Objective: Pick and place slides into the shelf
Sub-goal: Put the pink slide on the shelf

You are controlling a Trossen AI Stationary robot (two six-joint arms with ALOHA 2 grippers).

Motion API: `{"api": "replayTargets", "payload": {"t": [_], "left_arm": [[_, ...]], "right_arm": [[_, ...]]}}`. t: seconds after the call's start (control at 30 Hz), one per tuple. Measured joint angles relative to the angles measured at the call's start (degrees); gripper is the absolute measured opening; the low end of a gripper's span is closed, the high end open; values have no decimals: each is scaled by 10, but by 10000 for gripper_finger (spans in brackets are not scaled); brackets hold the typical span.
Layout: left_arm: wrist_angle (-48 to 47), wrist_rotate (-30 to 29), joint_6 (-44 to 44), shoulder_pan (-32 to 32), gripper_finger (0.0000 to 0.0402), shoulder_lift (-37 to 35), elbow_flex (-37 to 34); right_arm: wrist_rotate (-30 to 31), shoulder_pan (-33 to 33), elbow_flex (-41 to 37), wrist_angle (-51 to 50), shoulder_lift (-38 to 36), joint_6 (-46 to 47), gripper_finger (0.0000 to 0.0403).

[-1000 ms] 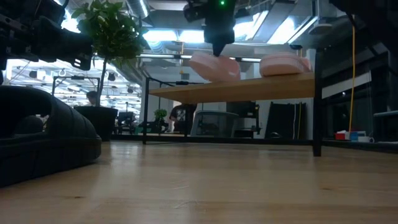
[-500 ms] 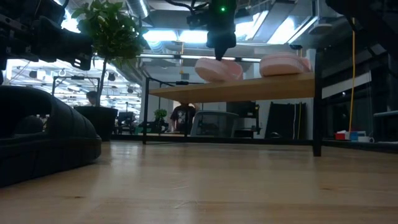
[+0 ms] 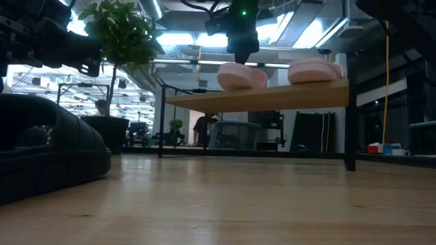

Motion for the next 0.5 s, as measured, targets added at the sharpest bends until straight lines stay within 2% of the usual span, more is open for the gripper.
{"api": "replayTargets", "payload": {"t": [0.5], "left_arm": [[0, 0, 0, 0, 0, 0, 0]], "right_arm": [[-18, 0, 0, 30, 0, -11, 9]]}}
